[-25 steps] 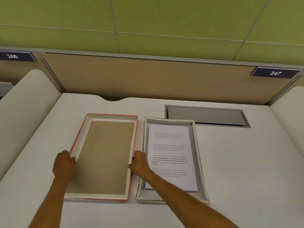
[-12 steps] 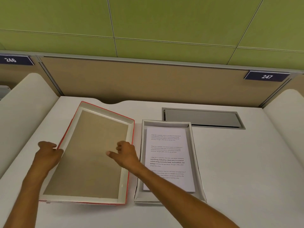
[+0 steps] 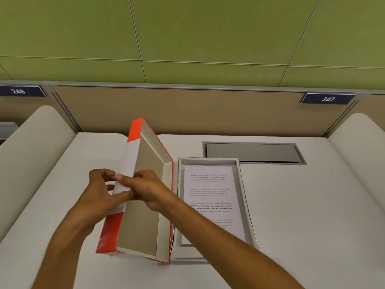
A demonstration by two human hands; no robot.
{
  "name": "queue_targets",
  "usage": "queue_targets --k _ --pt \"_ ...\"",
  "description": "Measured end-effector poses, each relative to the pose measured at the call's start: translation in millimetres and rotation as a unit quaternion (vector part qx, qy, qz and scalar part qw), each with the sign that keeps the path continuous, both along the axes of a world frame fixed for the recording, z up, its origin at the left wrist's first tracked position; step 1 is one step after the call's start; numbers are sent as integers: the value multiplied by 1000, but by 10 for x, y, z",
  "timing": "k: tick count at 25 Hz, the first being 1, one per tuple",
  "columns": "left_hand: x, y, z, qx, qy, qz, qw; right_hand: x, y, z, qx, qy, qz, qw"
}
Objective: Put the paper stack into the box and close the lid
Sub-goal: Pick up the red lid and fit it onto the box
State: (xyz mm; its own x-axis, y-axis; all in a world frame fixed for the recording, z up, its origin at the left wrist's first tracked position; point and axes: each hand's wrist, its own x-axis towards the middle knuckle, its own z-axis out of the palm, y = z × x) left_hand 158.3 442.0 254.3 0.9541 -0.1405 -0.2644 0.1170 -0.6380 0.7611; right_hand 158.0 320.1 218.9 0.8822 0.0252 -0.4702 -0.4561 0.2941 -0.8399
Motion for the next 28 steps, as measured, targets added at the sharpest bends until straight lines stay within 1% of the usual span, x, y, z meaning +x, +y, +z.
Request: queue_targets --k 2,4,5,7,9,11,12,14,16,17,19,21,24,26,28 --pt "24 38 62 -93 46 -7 995 -28 -75 48 -9 -20 -23 999" --pt "88 63 5 -195 83 9 977 -52 -151 84 -39 -33 -35 998" --pt "117 46 -79 -221 95 15 971 -70 -193 85 -53 -34 -39 997" --pt "191 -12 -391 -210 104 18 972 -130 -315 84 -57 -35 -48 997" --pt "271 -48 -842 -158 114 5 981 -216 -501 107 -34 -41 -61 997" --pt "363 -74 -1300 -100 146 -10 984 -326 -697 142 -3 -48 -71 996" --pt "375 -104 -1439 -91 160 0 983 -386 -789 157 11 -51 -75 996" --pt "308 -185 -1483 -112 204 40 972 -510 -964 162 36 -60 -77 995" --pt "181 -265 -1438 -148 249 38 956 -651 -1189 159 50 -77 -71 993" --pt "141 -295 -1435 -165 256 38 952 -729 -1337 143 49 -87 -66 993" --pt "85 -358 -1404 -204 250 57 945 -899 -1667 111 28 -101 -61 993" --pt "34 -465 -1374 -218 204 48 953 -1087 -1993 53 -25 -91 -73 993" --pt "-30 -665 -1412 -167 115 -18 979 -1338 -2353 -152 -166 -55 -115 978" --pt "-60 -833 -1470 -122 74 -34 989 -1455 -2509 -421 -220 -39 -137 965" --pt "-91 -1010 -1530 -86 44 -48 994 -1550 -2612 -742 -248 -27 -160 955"
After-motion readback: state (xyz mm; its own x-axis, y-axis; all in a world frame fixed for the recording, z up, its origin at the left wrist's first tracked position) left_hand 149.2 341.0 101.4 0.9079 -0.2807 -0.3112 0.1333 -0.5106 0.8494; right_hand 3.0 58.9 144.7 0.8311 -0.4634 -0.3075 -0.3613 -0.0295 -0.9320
